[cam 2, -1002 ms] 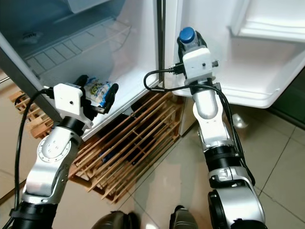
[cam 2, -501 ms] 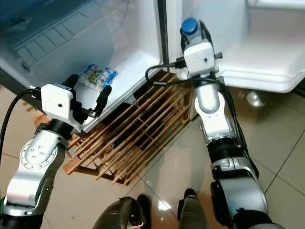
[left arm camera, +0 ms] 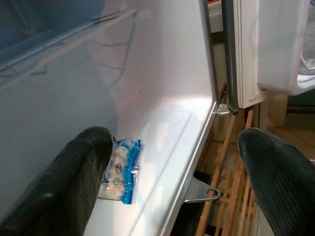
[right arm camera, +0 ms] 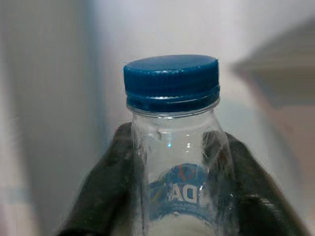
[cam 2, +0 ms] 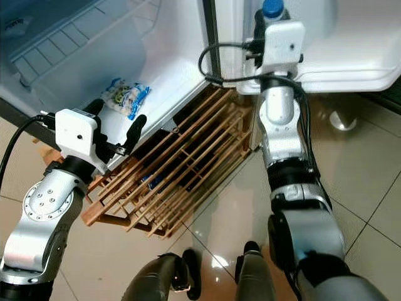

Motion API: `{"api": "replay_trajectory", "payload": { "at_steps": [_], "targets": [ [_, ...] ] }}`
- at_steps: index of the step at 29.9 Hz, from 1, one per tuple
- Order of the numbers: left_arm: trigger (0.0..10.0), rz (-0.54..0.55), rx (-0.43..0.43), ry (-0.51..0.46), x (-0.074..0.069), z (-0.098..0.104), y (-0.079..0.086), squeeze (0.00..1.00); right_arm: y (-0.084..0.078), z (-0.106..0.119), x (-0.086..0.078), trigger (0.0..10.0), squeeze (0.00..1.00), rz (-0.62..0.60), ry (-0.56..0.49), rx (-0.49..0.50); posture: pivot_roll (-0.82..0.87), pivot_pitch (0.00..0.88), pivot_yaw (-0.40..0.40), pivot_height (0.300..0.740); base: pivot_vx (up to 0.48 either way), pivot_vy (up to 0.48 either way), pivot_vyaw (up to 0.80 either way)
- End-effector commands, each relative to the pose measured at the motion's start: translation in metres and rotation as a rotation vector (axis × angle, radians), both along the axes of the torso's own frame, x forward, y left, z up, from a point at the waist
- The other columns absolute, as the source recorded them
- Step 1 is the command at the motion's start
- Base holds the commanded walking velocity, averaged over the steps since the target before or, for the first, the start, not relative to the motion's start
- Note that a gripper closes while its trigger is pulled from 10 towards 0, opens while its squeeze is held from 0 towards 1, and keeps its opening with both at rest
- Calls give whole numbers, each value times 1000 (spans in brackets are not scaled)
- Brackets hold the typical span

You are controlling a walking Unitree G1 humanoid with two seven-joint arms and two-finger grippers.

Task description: Restocking fridge

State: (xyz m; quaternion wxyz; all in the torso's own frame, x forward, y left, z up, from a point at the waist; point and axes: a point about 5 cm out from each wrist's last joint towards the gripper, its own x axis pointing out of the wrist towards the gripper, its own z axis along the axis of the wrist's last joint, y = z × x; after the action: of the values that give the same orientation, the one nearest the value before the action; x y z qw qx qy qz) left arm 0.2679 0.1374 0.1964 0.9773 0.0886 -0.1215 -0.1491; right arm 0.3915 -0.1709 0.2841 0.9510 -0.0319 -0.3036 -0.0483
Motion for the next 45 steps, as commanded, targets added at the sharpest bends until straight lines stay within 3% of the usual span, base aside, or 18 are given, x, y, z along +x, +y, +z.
{"api": "replay_trajectory", "payload": {
  "at_steps": [1, 3, 7, 12, 24, 27, 29, 30, 32, 36, 38, 42, 43, 44, 45],
  "targets": [
    [10000, 14, 6, 8, -1, 0, 2, 0, -2, -19, 5, 10000, 1000, 0, 103, 49, 85, 299, 216, 740, 0, 0, 0],
    [10000, 12, 0, 6, 0, -1, 0, 0, -7, -18, 8, 10000, 1000, 6, 134, 78, 77, 288, 205, 740, 0, 0, 0],
    [10000, 15, -5, 4, 2, -1, -1, 0, -4, -15, 9, 10000, 1000, 13, 131, 35, 62, 274, 182, 740, 0, 0, 0],
    [10000, 23, -39, -15, 10, -2, -9, 0, 11, 3, 9, 10000, 1000, 85, 90, -37, 20, 231, 132, 740, 0, 0, 0],
    [10000, 9, -102, -52, 29, -4, -32, 0, 4, 26, 5, 10000, 1000, 49, 0, -172, -59, 109, 49, 740, 0, 0, 0],
    [10000, 10, -111, -70, 35, -3, -32, 0, 6, 40, -6, 10000, 1000, 42, -98, -200, -77, 57, 27, 740, 0, 0, 0],
    [10000, 9, -110, -73, 38, -3, -34, 0, 7, 41, -9, 10000, 1000, 47, -118, -202, -80, 46, 24, 740, 0, 0, 0],
    [10000, 7, -100, -73, 43, -5, -36, 0, 12, 42, -21, 10000, 1000, 64, -178, -225, -94, 7, 17, 740, 0, 0, 0],
    [10000, 15, -91, -78, 45, -5, -36, 0, 14, 42, -27, 10000, 1000, 71, -202, -235, -99, 0, 17, 740, 0, 0, 0],
    [10000, 18, -89, -66, 54, -10, -36, 0, 22, 25, -58, 10000, 1000, 102, -241, -213, -122, 0, 13, 740, 0, 0, 0],
    [10000, 17, -89, -64, 55, -11, -36, 0, 23, 18, -64, 10000, 1000, 100, -233, -202, -123, 0, 14, 740, 0, 0, 0],
    [10000, 70, -100, -7, 61, -22, -25, 0, 14, -54, -91, 10000, 1000, 45, -27, -155, -145, 0, 41, 740, 0, 0, 0],
    [10000, 90, -106, 11, 61, -25, -17, 0, 2, -83, -96, 10000, 0, 0, 77, -114, -152, 0, 48, 740, 0, 0, 0],
    [10000, 119, -121, 35, 57, -30, -3, 0, -20, -136, -107, 10000, 0, -82, 276, -39, -150, 0, 51, 740, 0, 0, 0],
    [10000, 119, -121, 35, 57, -30, -3, 0, -20, -136, -107, 10000, 0, -82, 276, -39, -150, 0, 51, 740, 0, 0, 0]
  ]
}}
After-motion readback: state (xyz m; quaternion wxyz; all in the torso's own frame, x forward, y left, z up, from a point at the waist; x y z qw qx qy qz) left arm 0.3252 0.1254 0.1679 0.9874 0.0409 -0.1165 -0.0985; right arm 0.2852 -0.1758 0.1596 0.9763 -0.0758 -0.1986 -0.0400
